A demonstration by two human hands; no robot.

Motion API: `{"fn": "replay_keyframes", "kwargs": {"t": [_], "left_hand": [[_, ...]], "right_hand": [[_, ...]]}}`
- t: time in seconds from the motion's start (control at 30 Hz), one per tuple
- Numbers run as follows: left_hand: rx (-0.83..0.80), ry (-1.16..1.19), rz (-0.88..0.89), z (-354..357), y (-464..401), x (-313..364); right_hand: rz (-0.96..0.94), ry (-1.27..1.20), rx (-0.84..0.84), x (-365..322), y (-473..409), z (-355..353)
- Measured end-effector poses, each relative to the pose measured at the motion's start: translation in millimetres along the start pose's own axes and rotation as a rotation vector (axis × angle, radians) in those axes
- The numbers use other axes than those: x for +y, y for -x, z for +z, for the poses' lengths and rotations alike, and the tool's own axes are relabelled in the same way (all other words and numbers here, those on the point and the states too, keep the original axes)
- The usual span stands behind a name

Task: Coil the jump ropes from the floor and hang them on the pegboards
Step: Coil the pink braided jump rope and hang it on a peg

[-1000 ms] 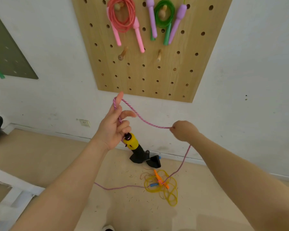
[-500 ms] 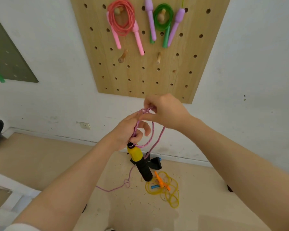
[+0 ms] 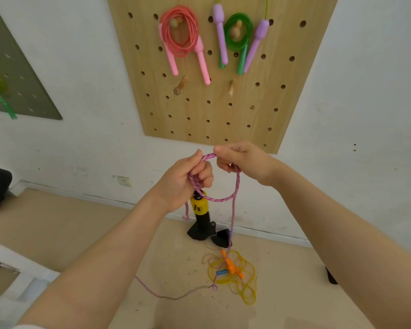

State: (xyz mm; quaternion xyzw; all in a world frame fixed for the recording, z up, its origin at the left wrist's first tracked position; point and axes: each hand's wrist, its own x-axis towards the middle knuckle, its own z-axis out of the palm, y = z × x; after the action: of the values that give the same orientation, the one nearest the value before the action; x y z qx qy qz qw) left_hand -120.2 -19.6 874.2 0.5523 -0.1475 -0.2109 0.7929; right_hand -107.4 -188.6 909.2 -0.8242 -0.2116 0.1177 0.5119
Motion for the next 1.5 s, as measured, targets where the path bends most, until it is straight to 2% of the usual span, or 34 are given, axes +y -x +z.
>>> {"fn": "replay_keyframes", "kwargs": {"t": [0.17, 0.3, 0.37, 0.4, 0.5, 0.63, 0.73, 0.83, 1.0, 1.13, 1.23, 1.37, 1.5], "left_hand": [[-0.017, 0.383, 0.106, -4.6, 1.9, 3.3], [0.043, 0.477, 0.125, -26.4, 5.0, 14.3], [0.090, 0.485, 0.123, -36.9, 4.0, 17.9], [0.127, 0.472, 0.123, -41.3, 2.4, 19.2], [0.205, 0.400, 0.110, -54.1, -5.8, 20.9], [0.167, 0.256, 0.023, -72.9, -22.6, 22.6], [0.114, -0.067, -0.071, -86.4, -33.1, 17.5], [0.100, -0.427, -0.160, -108.6, -39.2, 7.4], [0.083, -0.398, -0.257, -135.5, -40.9, 10.8], [-0.005, -0.426, -0.310, -155.6, -46.8, 22.1], [-0.101, -0.389, -0.297, -156.8, -48.8, 31.2], [-0.222, -0.152, -0.285, -156.5, -50.0, 40.9], [-0.384, 0.018, -0.226, -161.1, -51.6, 48.5]], "right_hand": [[0.030, -0.155, -0.042, 12.9, -12.4, 4.0], [0.186, -0.185, 0.125, 48.9, -21.2, -10.3], [0.261, -0.068, 0.202, 64.2, -25.9, -9.2], [0.285, 0.066, 0.185, 70.0, -29.2, -6.0], [0.315, 0.476, -0.078, 72.4, -41.5, 11.9], [0.231, 0.814, -0.418, 52.1, -65.8, 50.3], [0.112, 0.909, -0.463, 34.8, -82.9, 76.8], [0.046, 0.848, -0.452, 11.0, -94.7, 85.4], [0.028, 0.681, -0.200, -20.8, -109.2, 59.0], [0.030, 0.094, 0.080, -22.7, -124.2, 38.8], [0.015, -0.098, 0.263, -15.4, -139.4, 35.4], [0.064, -0.117, 0.509, 5.2, -157.5, 39.8], [0.022, 0.109, 0.747, 21.2, -162.5, 47.2]]}}
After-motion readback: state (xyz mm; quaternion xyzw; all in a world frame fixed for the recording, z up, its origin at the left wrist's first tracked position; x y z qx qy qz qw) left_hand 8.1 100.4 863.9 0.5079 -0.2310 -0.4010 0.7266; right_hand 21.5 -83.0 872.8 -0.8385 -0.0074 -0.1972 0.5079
